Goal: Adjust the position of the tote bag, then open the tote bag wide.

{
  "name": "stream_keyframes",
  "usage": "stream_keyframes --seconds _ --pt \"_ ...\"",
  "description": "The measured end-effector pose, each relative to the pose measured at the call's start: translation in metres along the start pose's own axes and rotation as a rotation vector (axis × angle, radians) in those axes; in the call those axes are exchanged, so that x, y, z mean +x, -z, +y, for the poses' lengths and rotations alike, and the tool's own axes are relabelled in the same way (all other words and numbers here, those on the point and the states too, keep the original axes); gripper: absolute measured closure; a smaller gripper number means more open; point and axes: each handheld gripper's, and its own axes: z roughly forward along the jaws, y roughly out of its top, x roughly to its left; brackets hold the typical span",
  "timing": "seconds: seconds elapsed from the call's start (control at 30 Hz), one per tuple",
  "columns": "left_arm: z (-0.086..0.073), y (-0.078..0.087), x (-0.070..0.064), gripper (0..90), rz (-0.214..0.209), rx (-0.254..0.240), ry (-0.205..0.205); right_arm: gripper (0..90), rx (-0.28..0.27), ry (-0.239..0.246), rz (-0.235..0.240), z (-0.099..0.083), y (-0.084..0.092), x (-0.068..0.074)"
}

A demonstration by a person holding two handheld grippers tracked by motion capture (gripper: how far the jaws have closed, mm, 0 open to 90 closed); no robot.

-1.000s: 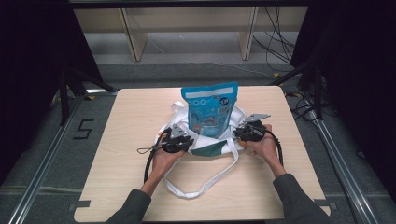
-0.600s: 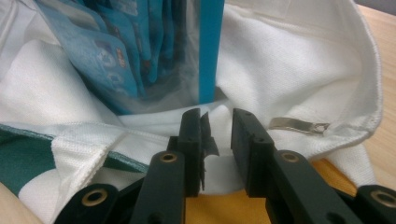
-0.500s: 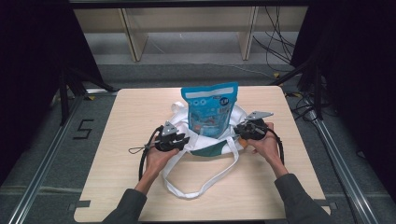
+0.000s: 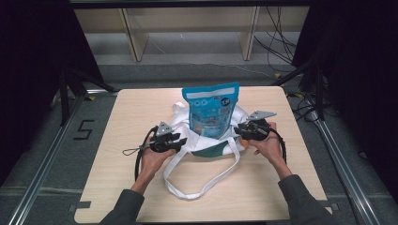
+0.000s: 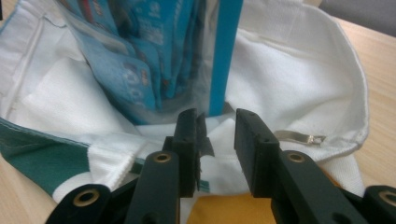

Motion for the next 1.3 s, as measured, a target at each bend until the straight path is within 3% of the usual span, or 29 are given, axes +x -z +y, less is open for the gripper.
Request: stream_keyframes --seconds 0.07,0.13,0.2,0.23,0.27,0.4,0.43,0.47,0.57,0.6,0.63,0.67,0.7,0.73,0.77,0.8,0.83,0.87,0.93,0.97,1.07,1.13,1.23,1.27,1.3 --pt "0.000 0.003 -0.001 57.7 -0.001 0.018 -0.016 66.8 -0.015 0.006 -0.003 0.000 -0.001 0.001" --pt "0.000 0.004 -0.003 52.4 -0.002 0.005 0.011 61.6 -0.005 0.037 -0.011 0.002 0.003 0.001" --pt "0.001 0.007 -0.004 49.6 -0.003 0.009 0.011 60.3 -0.007 0.010 -0.010 0.002 0.004 0.004" --pt "0.001 0.009 -0.004 48.5 -0.004 0.022 -0.006 58.2 -0.007 0.043 -0.019 0.003 0.007 0.002" --pt "0.001 0.010 -0.006 47.0 -0.005 0.001 0.010 56.9 -0.016 0.010 -0.020 0.002 0.009 0.006" --pt "0.002 0.018 -0.007 43.7 0.005 0.019 0.004 52.4 -0.012 -0.002 -0.019 0.003 0.014 0.006" --pt "0.002 0.020 -0.007 42.7 0.006 0.019 -0.013 51.9 -0.026 -0.003 -0.023 0.002 0.014 0.006" --pt "0.001 0.020 -0.009 42.0 0.005 0.006 0.005 51.4 -0.019 -0.015 -0.018 0.002 0.016 0.006" --pt "-0.001 0.021 -0.010 40.2 0.005 0.017 0.011 49.5 -0.037 0.024 -0.024 0.001 0.017 0.004" --pt "-0.001 0.023 -0.009 38.6 0.010 0.033 -0.005 47.4 -0.022 -0.004 -0.025 0.000 0.020 0.007" --pt "-0.001 0.022 -0.011 38.6 0.020 0.017 0.004 47.4 -0.022 -0.004 -0.025 0.000 0.020 0.007" --pt "-0.001 0.024 -0.011 37.8 0.025 0.034 -0.013 46.4 -0.020 -0.010 -0.025 0.000 0.021 0.009" --pt "-0.002 0.024 -0.012 37.8 0.026 0.019 -0.006 45.9 -0.021 0.002 -0.030 -0.001 0.022 0.009" --pt "-0.002 0.026 -0.012 37.2 0.025 0.035 -0.024 45.8 -0.017 0.024 -0.028 -0.001 0.023 0.008" --pt "-0.004 0.025 -0.013 36.5 0.025 0.016 -0.015 45.5 -0.018 -0.008 -0.029 -0.003 0.024 0.012" --pt "-0.005 0.027 -0.014 35.9 0.032 0.034 -0.019 44.7 -0.013 -0.010 -0.033 -0.004 0.026 0.012" --pt "-0.006 0.028 -0.014 35.2 0.027 0.030 -0.029 44.2 -0.011 0.028 -0.030 -0.004 0.027 0.010" --pt "-0.007 0.029 -0.015 34.4 0.024 0.037 -0.022 44.2 -0.011 -0.008 -0.032 -0.005 0.029 0.013" --pt "-0.009 0.031 -0.016 32.7 0.028 0.043 -0.016 43.8 -0.015 0.019 -0.032 -0.005 0.031 0.012" --pt "-0.010 0.034 -0.017 32.2 0.029 0.044 -0.015 43.6 -0.017 -0.001 -0.027 -0.005 0.032 0.016" --pt "-0.013 0.036 -0.017 31.5 0.019 0.035 -0.026 43.2 -0.022 0.029 -0.023 -0.004 0.031 0.016" --pt "-0.016 0.038 -0.019 30.3 -0.007 0.027 0.017 43.0 -0.013 0.032 -0.023 -0.005 0.032 0.020" --pt "-0.018 0.040 -0.020 30.0 0.002 0.028 0.013 42.9 -0.009 0.046 -0.021 -0.005 0.033 0.021" --pt "-0.018 0.043 -0.018 30.0 0.004 0.042 -0.007 42.8 -0.004 0.019 -0.026 -0.006 0.034 0.025" --pt "-0.018 0.044 -0.019 29.8 0.004 0.040 -0.001 42.8 0.002 0.025 -0.022 -0.006 0.037 0.025"
